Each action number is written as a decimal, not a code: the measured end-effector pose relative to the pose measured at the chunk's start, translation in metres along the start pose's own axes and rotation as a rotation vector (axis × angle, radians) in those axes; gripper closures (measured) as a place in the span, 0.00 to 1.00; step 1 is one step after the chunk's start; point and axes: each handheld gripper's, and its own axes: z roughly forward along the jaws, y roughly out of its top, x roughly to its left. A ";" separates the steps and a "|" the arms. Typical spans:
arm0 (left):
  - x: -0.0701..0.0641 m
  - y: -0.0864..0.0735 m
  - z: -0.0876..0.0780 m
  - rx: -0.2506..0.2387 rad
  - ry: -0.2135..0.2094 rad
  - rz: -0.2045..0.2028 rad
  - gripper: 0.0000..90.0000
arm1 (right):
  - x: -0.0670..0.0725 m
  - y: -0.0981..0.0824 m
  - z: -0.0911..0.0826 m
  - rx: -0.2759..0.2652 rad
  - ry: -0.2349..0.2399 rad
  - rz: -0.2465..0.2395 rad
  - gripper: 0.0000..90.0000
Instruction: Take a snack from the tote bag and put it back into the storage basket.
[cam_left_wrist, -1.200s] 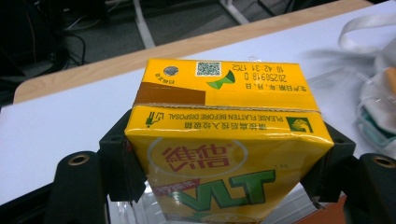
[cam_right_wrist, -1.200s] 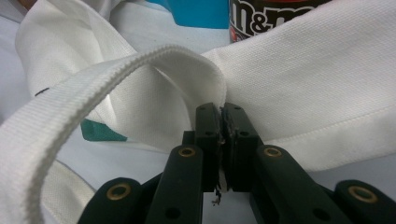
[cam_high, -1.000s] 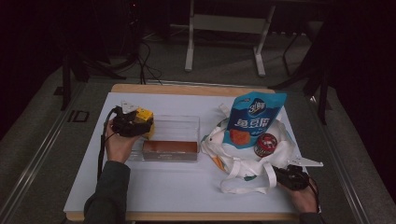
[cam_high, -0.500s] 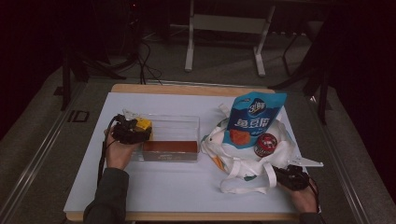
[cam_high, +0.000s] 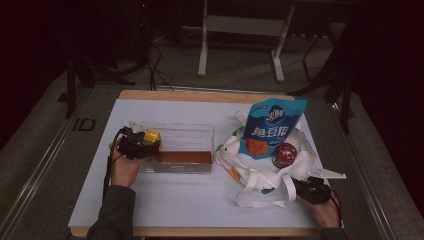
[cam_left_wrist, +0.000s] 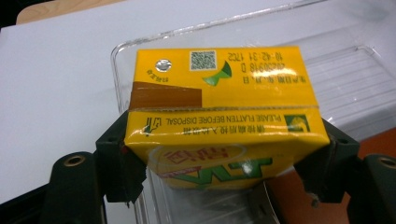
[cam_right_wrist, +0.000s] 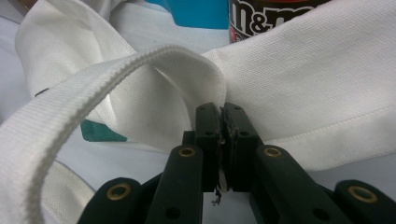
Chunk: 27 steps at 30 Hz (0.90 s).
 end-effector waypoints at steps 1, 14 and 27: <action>0.000 -0.001 -0.001 -0.001 -0.002 -0.004 0.30 | 0.000 0.000 0.000 0.000 0.000 0.001 0.95; 0.002 -0.008 -0.013 -0.017 -0.029 -0.003 0.27 | 0.000 0.000 0.000 0.000 -0.003 0.000 0.95; 0.005 -0.005 -0.021 -0.063 0.003 0.039 0.15 | 0.000 0.000 0.000 -0.002 0.002 0.001 0.95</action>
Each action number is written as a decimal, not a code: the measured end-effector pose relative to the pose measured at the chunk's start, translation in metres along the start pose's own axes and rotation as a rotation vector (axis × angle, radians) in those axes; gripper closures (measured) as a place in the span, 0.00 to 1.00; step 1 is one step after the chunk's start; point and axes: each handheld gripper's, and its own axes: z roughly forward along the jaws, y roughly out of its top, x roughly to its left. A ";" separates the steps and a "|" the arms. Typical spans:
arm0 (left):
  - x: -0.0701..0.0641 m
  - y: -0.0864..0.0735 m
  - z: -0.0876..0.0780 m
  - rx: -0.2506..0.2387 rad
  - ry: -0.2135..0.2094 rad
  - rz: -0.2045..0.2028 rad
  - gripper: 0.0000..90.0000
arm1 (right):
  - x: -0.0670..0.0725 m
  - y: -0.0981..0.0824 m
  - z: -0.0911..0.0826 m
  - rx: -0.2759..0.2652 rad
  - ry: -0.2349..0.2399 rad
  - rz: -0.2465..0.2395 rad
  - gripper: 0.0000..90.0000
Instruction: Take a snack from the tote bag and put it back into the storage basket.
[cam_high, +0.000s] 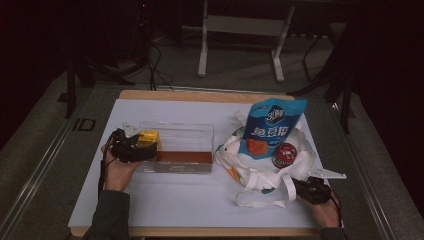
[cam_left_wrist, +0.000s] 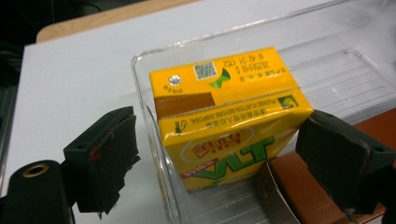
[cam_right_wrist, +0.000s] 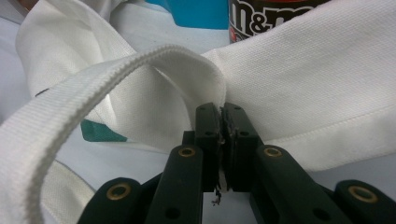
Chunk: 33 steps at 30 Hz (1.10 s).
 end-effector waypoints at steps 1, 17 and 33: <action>0.000 0.000 -0.001 -0.010 0.002 0.002 0.15 | 0.000 0.000 0.000 0.000 0.000 0.001 0.95; -0.015 0.013 -0.020 -0.115 -0.061 0.078 0.16 | 0.001 0.000 0.000 0.001 -0.003 -0.004 0.95; -0.040 0.018 -0.025 -0.173 -0.205 0.131 0.36 | 0.003 0.003 -0.001 0.021 -0.021 -0.021 0.94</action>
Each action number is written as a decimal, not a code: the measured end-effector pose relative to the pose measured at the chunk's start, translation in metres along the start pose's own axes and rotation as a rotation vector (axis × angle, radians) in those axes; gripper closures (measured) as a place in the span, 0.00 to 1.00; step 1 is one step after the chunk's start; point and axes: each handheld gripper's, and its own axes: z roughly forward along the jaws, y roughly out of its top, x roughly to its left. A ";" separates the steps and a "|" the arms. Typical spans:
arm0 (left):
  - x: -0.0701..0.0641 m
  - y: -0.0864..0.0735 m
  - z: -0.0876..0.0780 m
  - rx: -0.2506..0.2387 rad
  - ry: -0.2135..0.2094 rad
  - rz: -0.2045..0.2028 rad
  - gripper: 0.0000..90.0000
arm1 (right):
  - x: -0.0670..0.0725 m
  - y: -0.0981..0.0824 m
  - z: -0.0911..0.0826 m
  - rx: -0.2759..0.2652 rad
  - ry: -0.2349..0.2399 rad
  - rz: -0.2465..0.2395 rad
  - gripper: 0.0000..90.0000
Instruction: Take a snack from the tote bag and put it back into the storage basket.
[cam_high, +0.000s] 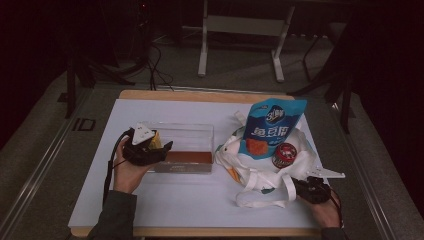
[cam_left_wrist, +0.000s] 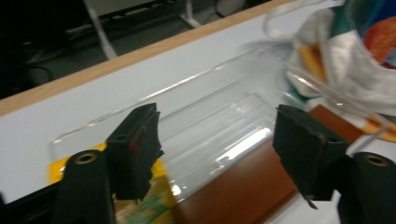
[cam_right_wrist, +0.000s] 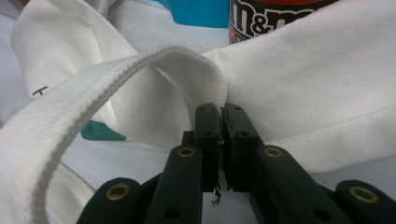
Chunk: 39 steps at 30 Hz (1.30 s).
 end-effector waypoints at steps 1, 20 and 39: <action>-0.002 0.000 0.001 0.000 -0.012 0.003 0.38 | 0.000 0.001 0.000 0.005 -0.003 -0.003 0.94; -0.017 -0.012 0.013 0.004 -0.181 -0.033 0.53 | 0.000 0.013 -0.014 0.076 -0.002 -0.077 0.86; -0.046 -0.018 0.005 -0.029 -0.287 -0.004 0.52 | -0.003 0.026 -0.056 0.092 0.000 -0.142 0.68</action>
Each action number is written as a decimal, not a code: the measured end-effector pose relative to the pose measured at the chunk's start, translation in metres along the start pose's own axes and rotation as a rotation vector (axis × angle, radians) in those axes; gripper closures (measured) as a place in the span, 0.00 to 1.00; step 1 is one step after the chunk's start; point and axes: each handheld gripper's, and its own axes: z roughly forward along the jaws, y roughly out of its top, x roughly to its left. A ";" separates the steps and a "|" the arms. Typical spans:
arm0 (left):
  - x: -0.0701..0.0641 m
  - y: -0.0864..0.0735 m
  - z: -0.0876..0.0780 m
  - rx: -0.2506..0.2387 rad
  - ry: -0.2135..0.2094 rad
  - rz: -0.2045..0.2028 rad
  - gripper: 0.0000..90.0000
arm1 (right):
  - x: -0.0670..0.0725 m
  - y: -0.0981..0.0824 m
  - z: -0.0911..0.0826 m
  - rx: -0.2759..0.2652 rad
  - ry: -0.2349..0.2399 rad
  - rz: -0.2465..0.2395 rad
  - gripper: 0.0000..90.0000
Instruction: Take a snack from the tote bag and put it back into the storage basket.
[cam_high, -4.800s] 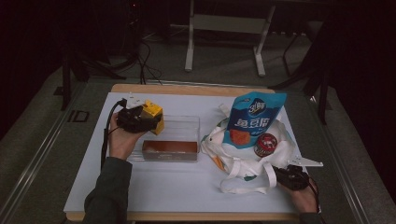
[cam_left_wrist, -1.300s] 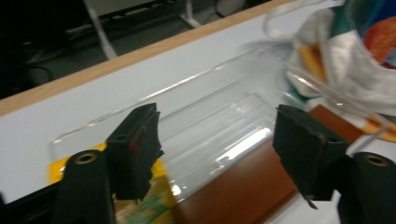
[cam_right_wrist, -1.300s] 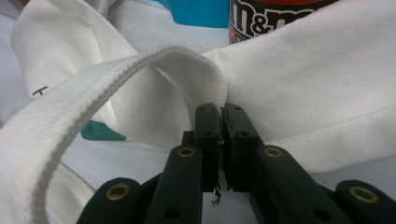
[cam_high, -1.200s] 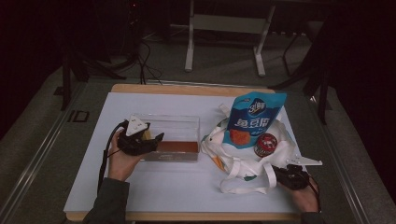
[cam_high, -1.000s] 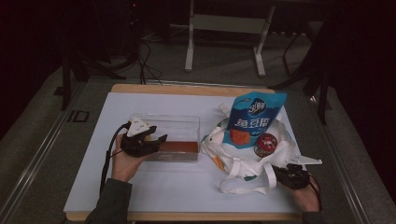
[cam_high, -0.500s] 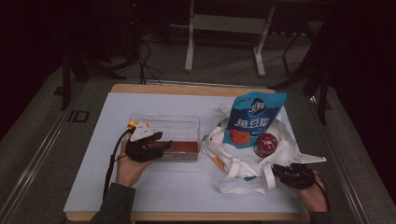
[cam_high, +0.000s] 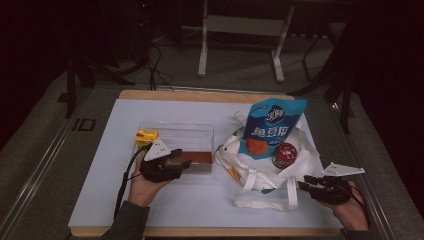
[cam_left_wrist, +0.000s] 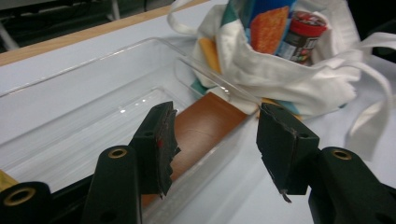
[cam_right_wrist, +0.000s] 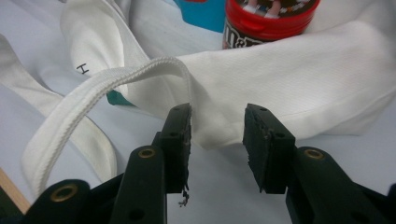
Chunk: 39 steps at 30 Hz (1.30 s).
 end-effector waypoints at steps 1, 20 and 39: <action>-0.001 -0.001 -0.001 -0.006 -0.003 0.000 0.53 | 0.000 0.001 -0.002 -0.002 -0.005 -0.006 0.69; -0.019 -0.050 0.020 0.042 -0.038 0.109 0.54 | -0.008 0.035 0.009 -0.066 -0.035 -0.007 0.72; -0.027 -0.068 0.047 0.100 -0.086 0.159 0.52 | -0.026 0.073 0.024 -0.100 -0.058 0.021 0.68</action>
